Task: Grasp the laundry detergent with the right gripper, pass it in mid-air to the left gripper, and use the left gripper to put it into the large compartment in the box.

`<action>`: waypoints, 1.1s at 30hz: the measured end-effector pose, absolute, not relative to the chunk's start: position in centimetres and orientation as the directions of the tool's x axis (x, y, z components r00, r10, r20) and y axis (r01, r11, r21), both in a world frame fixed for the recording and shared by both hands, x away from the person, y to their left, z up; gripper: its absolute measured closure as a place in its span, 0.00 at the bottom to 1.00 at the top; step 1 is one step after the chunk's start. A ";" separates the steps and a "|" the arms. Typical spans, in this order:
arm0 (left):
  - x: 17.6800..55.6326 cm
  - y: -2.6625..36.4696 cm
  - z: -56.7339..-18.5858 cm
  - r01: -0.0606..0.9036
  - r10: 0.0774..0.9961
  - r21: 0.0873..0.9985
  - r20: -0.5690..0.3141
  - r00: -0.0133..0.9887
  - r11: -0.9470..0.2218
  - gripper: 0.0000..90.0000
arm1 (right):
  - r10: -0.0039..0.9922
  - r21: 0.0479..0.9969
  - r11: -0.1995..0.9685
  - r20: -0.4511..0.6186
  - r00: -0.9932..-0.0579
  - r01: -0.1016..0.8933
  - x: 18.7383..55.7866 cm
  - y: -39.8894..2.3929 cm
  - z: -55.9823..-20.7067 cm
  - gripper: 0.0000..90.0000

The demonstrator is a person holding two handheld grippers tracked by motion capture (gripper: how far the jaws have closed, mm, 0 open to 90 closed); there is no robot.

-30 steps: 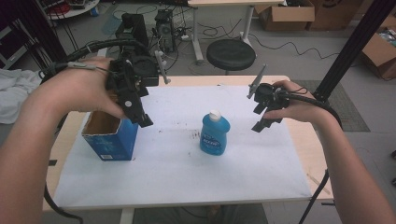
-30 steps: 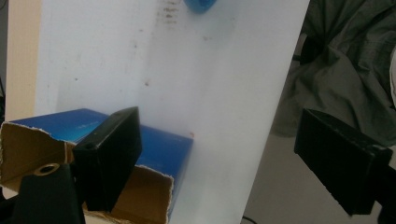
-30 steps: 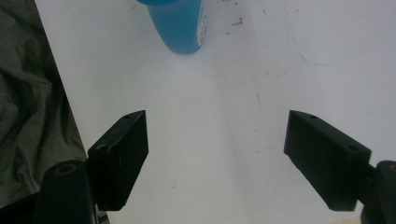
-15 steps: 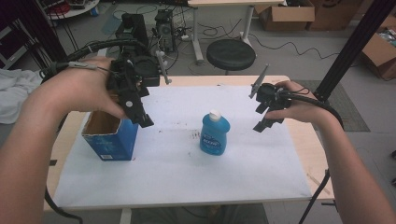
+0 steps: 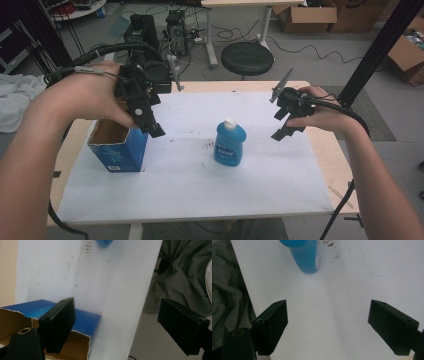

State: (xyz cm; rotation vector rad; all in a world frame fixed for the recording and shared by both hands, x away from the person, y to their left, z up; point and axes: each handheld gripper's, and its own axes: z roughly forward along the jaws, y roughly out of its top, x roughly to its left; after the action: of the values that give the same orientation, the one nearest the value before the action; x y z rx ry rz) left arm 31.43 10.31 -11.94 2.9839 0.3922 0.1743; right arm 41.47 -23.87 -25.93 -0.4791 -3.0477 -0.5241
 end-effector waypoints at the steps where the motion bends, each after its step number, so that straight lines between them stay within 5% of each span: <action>1: 31.5 10.3 -12.0 0.249 0.264 0.146 0.099 0.959 -0.958 0.18 | 0.295 0.338 0.894 0.053 -0.954 0.295 41.3 -24.0 -25.9 0.18; 33: 31.6 10.5 -13.6 0.263 0.277 0.145 0.088 0.957 -0.954 0.18 | 0.255 0.605 0.758 0.070 -0.964 0.244 39.2 -22.8 -29.1 0.17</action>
State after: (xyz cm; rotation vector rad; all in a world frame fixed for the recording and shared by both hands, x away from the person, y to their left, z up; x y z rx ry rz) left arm 31.61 10.50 -13.62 2.9766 0.4127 0.1615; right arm 39.16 -22.80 -29.08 -0.4211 -2.9613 -1.0156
